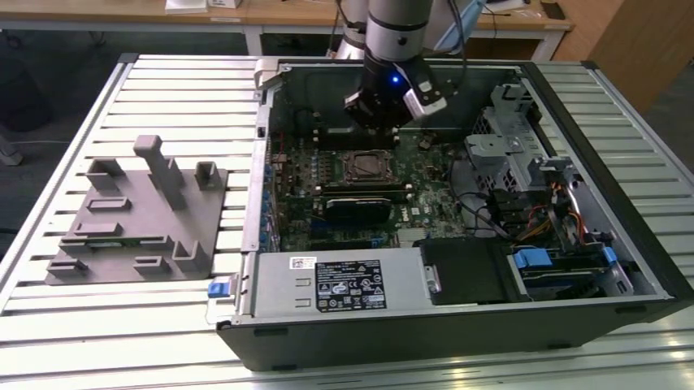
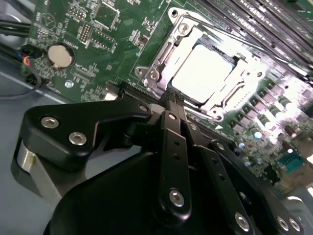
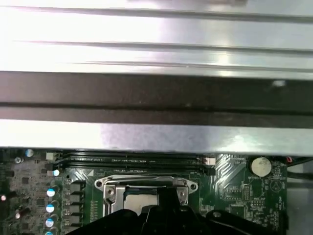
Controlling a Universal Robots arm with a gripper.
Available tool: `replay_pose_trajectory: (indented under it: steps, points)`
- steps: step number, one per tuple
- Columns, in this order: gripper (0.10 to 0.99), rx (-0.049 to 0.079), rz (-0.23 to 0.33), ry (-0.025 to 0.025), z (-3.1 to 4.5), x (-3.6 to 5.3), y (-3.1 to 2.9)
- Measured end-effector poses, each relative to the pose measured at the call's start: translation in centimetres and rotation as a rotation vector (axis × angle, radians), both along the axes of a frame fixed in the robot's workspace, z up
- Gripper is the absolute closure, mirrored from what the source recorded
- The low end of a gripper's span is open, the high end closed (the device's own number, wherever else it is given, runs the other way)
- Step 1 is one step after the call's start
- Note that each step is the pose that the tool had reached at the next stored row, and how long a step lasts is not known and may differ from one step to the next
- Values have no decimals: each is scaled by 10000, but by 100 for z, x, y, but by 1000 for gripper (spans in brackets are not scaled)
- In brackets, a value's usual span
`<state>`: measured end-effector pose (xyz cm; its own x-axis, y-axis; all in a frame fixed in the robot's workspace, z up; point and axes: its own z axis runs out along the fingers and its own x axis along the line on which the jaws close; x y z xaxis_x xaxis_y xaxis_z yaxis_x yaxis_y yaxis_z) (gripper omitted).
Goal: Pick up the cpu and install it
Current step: 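Install the second cpu locking lever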
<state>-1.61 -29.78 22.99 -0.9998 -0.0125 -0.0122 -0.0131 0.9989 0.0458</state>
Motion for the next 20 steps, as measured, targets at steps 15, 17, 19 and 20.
replay_pose_trajectory:
  steps: [15, 17, 19, 20]
  points:
    - [980, -6, 1, 1, 197, 0, -103]
    - [980, -5, 0, 1, 197, 0, -169]
    - [980, -5, 1, 1, 197, 0, -269]
    - [980, -6, 1, 1, 197, 0, -283]
